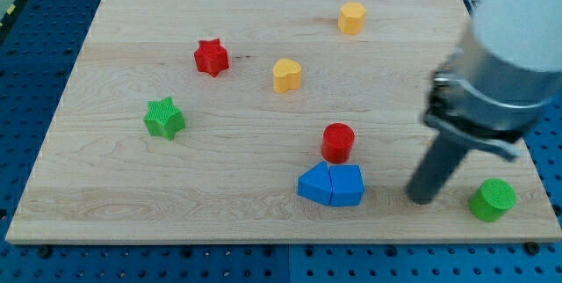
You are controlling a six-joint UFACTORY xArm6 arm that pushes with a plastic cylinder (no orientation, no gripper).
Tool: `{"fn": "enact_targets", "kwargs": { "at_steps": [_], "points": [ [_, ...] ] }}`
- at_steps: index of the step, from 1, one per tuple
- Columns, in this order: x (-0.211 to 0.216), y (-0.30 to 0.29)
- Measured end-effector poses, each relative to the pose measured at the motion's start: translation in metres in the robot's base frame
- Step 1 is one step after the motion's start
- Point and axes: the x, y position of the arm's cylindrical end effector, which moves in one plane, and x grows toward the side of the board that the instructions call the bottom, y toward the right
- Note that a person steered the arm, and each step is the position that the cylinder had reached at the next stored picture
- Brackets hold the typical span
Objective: Move the green star to the left of the green circle
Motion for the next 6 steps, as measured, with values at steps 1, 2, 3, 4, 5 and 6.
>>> {"fn": "enact_targets", "kwargs": {
  "at_steps": [1,2,3,4,5,6],
  "points": [
    [0.000,-0.060],
    [0.000,-0.086],
    [0.003,-0.072],
    [0.036,-0.065],
    [0.039,-0.095],
    [0.039,-0.210]
  ]
}}
